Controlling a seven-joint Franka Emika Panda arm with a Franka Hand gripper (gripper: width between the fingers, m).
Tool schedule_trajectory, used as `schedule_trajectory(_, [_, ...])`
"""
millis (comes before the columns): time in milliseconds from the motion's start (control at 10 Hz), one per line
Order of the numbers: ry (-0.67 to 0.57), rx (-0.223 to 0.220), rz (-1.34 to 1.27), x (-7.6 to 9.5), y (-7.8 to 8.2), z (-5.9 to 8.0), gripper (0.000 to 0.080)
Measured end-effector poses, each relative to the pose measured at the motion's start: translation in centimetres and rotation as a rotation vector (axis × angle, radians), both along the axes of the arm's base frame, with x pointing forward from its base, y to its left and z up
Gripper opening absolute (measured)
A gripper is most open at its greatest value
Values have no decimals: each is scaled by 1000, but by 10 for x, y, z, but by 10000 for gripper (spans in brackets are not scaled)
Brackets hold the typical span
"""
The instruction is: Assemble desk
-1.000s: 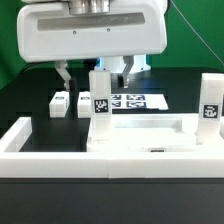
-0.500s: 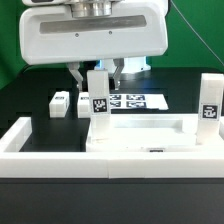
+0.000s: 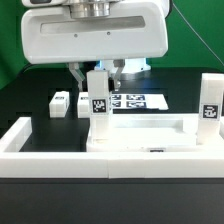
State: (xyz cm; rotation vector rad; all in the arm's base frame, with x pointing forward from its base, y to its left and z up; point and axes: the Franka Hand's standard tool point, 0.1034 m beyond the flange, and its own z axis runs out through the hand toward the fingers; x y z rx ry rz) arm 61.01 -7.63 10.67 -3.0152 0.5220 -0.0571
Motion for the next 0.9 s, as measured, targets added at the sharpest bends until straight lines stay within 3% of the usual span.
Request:
schedule_trajectory(300, [24,32,-347,1,10,-1,288])
schedule_trajectory(400, [34,74,-502,1,11,-1,288])
schedule_trajectory(700, [87,106,-903,1,20,-2,288])
schedule_trajectory(900, [106,112,-979,3,22,-2,288])
